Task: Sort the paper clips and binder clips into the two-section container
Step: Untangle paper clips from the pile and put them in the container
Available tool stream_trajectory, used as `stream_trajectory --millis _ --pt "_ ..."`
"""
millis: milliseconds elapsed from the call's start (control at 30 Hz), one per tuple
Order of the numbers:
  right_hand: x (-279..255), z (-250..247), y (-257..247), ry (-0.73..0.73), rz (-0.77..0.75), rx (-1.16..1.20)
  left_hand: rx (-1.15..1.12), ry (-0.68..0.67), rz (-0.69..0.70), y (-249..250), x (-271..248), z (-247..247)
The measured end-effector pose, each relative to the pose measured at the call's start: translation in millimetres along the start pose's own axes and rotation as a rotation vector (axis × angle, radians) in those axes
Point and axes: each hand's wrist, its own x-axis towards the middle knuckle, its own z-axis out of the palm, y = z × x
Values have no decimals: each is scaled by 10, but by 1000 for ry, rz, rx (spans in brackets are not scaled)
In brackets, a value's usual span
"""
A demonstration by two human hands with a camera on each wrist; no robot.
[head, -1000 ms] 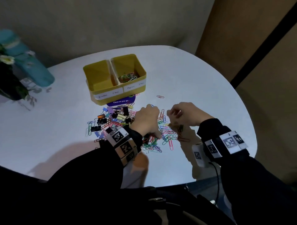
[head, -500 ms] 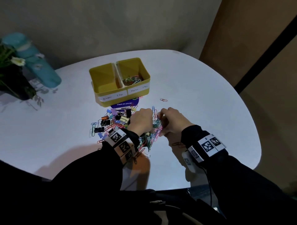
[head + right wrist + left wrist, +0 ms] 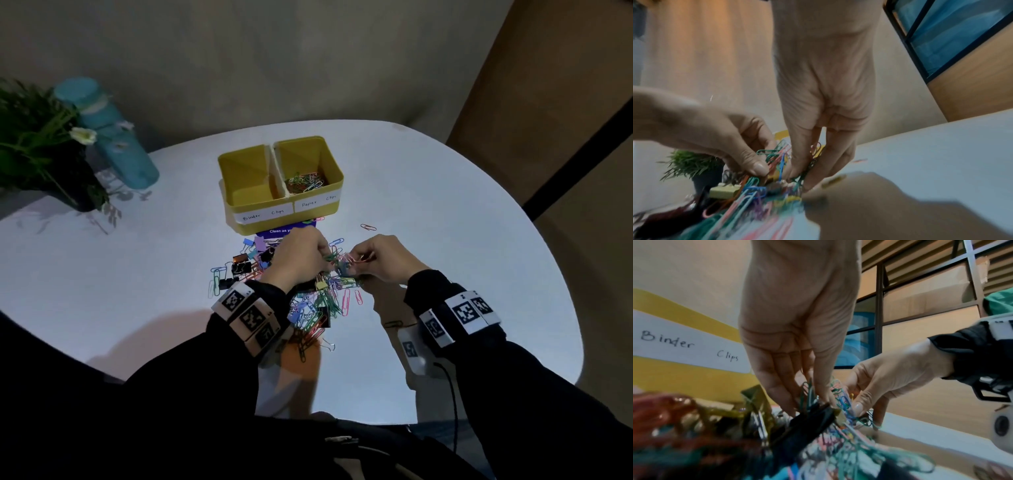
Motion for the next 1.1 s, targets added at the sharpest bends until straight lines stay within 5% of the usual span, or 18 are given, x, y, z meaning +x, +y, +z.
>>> stream_trajectory --millis 100,533,767,933,1100 --pt "44 -166 -64 5 22 65 -91 103 35 16 -5 -143" --pt "205 -645 -476 88 -14 289 -521 170 51 37 74 -620" --pt "436 -883 -935 182 -123 411 -557 290 82 267 277 -1108" --pt "706 -985 -1171 376 -181 417 -589 374 117 368 503 -1442" --pt "1051 -870 -1142 386 -64 282 -523 411 28 195 848 -1391"
